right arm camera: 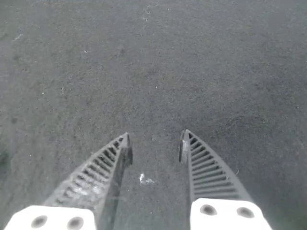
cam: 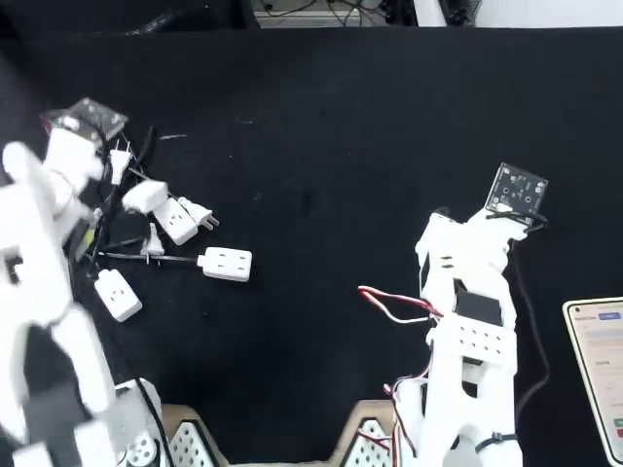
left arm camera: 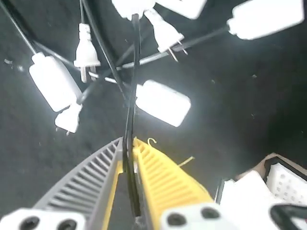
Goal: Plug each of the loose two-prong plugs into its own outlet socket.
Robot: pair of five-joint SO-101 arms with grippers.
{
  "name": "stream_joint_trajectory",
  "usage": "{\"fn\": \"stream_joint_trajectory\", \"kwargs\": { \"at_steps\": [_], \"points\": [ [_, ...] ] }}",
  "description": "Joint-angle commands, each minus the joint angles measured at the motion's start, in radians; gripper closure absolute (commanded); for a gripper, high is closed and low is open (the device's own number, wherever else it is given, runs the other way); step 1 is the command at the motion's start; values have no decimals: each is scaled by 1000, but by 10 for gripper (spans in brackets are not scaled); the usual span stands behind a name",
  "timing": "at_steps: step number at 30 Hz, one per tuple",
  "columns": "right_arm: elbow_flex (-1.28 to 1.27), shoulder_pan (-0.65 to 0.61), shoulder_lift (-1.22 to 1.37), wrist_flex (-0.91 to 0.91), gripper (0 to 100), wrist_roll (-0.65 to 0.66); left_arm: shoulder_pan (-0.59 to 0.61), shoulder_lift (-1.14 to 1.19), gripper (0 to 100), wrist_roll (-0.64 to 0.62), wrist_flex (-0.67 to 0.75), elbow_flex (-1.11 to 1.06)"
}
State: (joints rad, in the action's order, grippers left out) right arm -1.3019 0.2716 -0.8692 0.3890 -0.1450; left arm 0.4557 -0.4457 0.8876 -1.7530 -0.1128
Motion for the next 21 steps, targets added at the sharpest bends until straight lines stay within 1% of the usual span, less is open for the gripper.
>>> {"fn": "stream_joint_trajectory", "kwargs": {
  "at_steps": [1,3,6,10,14,16,18,20,21],
  "points": [
    [19,-15,-27,-18,832,0,-107,-295,971,-133,31,-53],
    [18,-15,-27,-18,832,0,-182,-399,971,-236,63,-62],
    [18,-15,-24,-18,832,0,-314,-489,971,-334,83,-90],
    [18,-15,-22,-18,832,0,-455,-511,971,-442,81,-113],
    [18,-15,-22,-20,832,0,-564,-483,971,-509,81,-117],
    [18,-15,-22,-20,832,0,-601,-457,971,-531,83,-117],
    [18,-15,-22,-20,832,0,-610,-430,971,-529,100,-117],
    [18,-15,-22,-20,832,0,-587,-414,970,-519,100,-117],
    [18,-15,-22,-20,832,0,-564,-400,970,-494,83,-119]
  ]
}}
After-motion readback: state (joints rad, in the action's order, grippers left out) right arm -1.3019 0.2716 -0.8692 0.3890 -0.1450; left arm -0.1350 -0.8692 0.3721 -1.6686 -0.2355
